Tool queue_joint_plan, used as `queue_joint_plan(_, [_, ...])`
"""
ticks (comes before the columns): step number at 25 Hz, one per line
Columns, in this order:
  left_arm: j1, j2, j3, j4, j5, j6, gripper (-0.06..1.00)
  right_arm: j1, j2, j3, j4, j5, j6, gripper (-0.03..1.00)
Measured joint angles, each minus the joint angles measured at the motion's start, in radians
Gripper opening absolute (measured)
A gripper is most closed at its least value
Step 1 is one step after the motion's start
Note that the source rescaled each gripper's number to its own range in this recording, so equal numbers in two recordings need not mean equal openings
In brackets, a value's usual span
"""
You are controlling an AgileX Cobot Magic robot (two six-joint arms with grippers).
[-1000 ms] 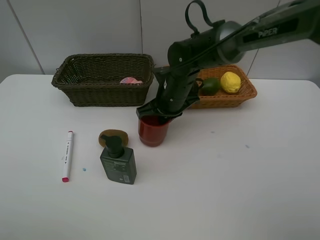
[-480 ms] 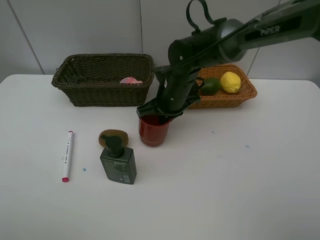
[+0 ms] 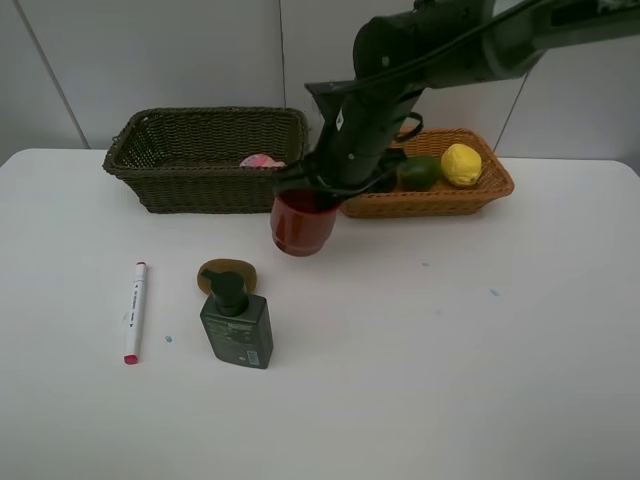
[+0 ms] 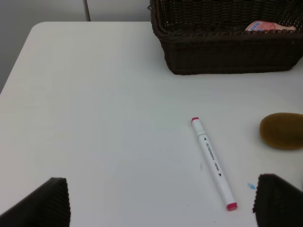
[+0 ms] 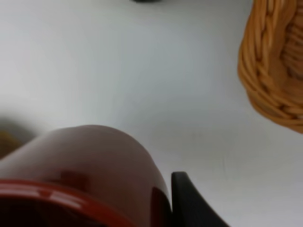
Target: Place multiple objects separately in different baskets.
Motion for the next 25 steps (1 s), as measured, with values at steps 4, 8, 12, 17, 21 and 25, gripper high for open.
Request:
queue_joint_plan(4, [0.000,0.000,0.000,0.000,0.000,0.000,1.00,0.000,-0.043,0.000,-0.007,0.001,0.000,0.00])
queue_joint_plan(8, [0.000,0.000,0.000,0.000,0.000,0.000,1.00,0.000,-0.069,0.000,-0.016,-0.003,0.000,0.00])
queue_joint_plan(12, [0.000,0.000,0.000,0.000,0.000,0.000,1.00,0.000,-0.078,-0.009,-0.028,-0.011,0.000,0.00])
queue_joint_plan(17, [0.000,0.000,0.000,0.000,0.000,0.000,1.00,0.000,-0.078,-0.087,-0.037,-0.014,0.000,0.00])
queue_joint_plan(21, [0.000,0.000,0.000,0.000,0.000,0.000,1.00,0.000,-0.078,-0.152,-0.074,-0.017,0.000,0.00])
queue_joint_plan(25, [0.000,0.000,0.000,0.000,0.000,0.000,1.00,0.000,-0.078,-0.206,-0.112,-0.024,0.000,0.00])
